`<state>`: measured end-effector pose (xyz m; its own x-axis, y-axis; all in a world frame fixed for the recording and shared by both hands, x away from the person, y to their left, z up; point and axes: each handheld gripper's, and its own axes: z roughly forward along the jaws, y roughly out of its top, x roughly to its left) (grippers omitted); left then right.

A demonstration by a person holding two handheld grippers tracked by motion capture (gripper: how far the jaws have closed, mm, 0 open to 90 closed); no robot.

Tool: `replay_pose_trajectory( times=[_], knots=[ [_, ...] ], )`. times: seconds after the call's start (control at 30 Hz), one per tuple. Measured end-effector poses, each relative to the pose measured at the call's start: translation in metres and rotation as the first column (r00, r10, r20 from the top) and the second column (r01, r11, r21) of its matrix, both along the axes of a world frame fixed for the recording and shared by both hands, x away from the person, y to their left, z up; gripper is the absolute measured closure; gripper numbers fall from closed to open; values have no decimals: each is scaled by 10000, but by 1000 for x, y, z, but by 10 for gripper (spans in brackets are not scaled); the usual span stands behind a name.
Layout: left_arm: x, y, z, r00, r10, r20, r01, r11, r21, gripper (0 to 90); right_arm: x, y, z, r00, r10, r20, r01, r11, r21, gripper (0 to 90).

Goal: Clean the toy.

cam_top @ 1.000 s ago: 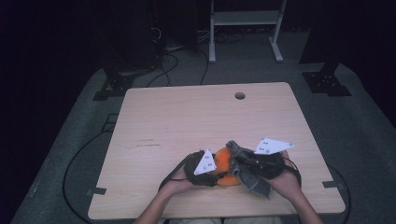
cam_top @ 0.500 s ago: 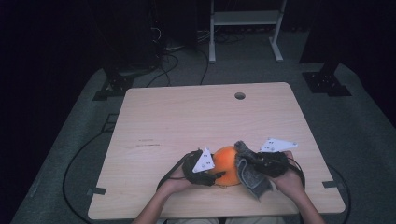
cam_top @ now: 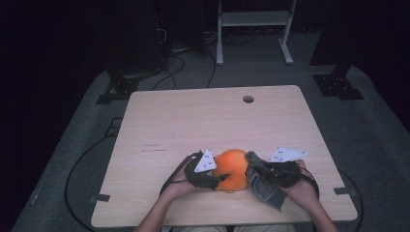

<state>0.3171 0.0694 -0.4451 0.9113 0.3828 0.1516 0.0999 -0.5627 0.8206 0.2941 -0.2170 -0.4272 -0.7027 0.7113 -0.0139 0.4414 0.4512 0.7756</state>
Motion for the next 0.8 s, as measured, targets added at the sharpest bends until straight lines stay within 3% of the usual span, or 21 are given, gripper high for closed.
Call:
replay_pose_trajectory(
  times=[0.1, 0.17, 0.2, 0.27, 0.33, 0.4, 0.47, 0.53, 0.6, 0.67, 0.7, 0.73, 0.8],
  knots=[
    [1, 1, -1, 10000, 37, -23, -37, 10000, 22, 365, -3, -4, 3, 10000, -20, 22, 20, 9997, 250, 762],
    [0, 1, -1, 10000, 77, 0, -77, 10000, 2, 360, -6, 1, 8, 9989, 412, 230, -426, 9973, 600, 761],
    [0, 0, 0, 10000, 62, -53, -63, 10000, -50, 349, -6, 4, 9, 9986, 448, 297, -464, 9975, 534, 761],
    [2, 4, 6, 9991, -9, -417, -5, 9994, -342, 265, -5, 8, 5, 9987, 384, 328, -391, 9990, 201, 759],
    [5, 8, 12, 9968, 10, -803, -77, 9965, -827, 195, 0, 6, 1, 9994, 214, 288, -221, 9994, 255, 759],
    [4, 12, 15, 9978, -11, -667, -60, 9944, -1054, 237, 3, 4, -2, 9995, -56, 317, 50, 9998, 197, 760],
    [4, 12, 14, 9983, -76, -572, 22, 9957, -930, 339, 7, 1, -5, 9994, -181, 286, 176, 9997, 183, 759],
    [4, 9, 12, 9992, 134, -366, -160, 9973, -715, 367, 10, -2, -6, 9995, -286, 141, 282, 9991, 307, 759],
    [4, 7, 11, 9992, 315, -246, -330, 9974, -634, 397, 10, -5, -5, 9982, -564, 183, 563, 9984, 62, 760],
    [3, 6, 10, 9991, 411, -122, -416, 9979, -488, 407, 5, -6, 1, 9977, -576, 357, 565, 9979, 319, 761],
    [3, 6, 10, 9988, 465, -131, -471, 9975, -520, 410, -5, 0, 11, 9969, -176, 771, 129, 9980, 619, 761],
    [4, 5, 9, 9985, 535, -93, -539, 9968, -591, 410, -5, 0, 11, 9969, -176, 771, 129, 9980, 619, 761],
    [4, 5, 8, 9986, 506, -153, -515, 9965, -655, 405, -11, 10, 16, 9944, 384, 989, -471, 9951, 867, 760]
  ],
)
